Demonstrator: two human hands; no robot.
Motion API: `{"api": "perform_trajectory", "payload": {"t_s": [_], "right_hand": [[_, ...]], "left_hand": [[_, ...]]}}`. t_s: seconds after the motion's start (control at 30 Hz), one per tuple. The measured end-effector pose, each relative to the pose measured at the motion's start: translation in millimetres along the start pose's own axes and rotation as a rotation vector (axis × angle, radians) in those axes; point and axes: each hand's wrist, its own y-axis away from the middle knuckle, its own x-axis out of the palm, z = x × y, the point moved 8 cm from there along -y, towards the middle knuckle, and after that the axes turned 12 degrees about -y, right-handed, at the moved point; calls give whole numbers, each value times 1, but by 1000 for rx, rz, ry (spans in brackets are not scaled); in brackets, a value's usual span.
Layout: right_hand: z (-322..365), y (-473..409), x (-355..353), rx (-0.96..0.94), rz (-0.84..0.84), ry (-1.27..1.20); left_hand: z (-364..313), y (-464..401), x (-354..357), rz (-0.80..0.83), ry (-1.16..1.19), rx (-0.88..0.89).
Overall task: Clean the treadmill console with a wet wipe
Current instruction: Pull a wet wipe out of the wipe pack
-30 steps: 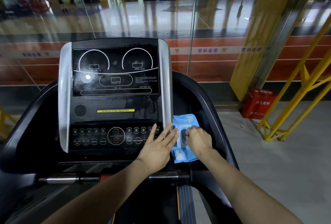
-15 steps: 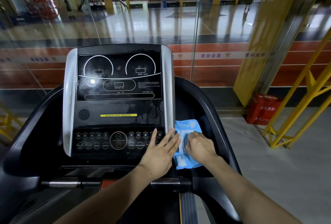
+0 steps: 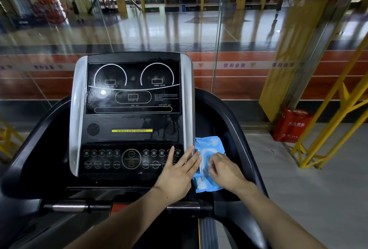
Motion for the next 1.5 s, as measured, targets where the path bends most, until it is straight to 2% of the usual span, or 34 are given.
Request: {"api": "perform_trajectory", "payload": {"t_s": [0.17, 0.33, 0.43, 0.67, 0.83, 0.93, 1.03, 1.17, 1.3, 1.43, 1.5], "right_hand": [[-5, 0, -6, 67, -77, -77], [-1, -1, -7, 104, -114, -36], [-3, -1, -7, 152, -154, -129], [-12, -1, -6, 278, -98, -284], [-20, 3, -13, 423, -120, -618], [-16, 5, -38, 389, -257, -794], [-5, 6, -64, 331, -331, -864], [1, 11, -82, 270, -364, -825], [4, 16, -74, 213, -264, -718], [10, 15, -61, 115, -151, -337], [14, 15, -43, 55, 24, -123]], "left_hand": [[0, 0, 1, -4, 12, -3], [-1, -1, 2, 0, -3, -1], [1, -1, 1, -4, 10, -5], [0, -2, 1, 3, 16, -7], [-2, -1, 1, 27, -7, 6], [-4, -1, -1, 29, -17, 15], [-4, -1, -1, 25, -27, 11], [-4, -1, -1, 37, -18, 6], [-3, -1, -1, 48, 1, 10], [-2, -1, -3, 59, 8, 14], [-2, -1, -3, 57, 9, 14]]}}
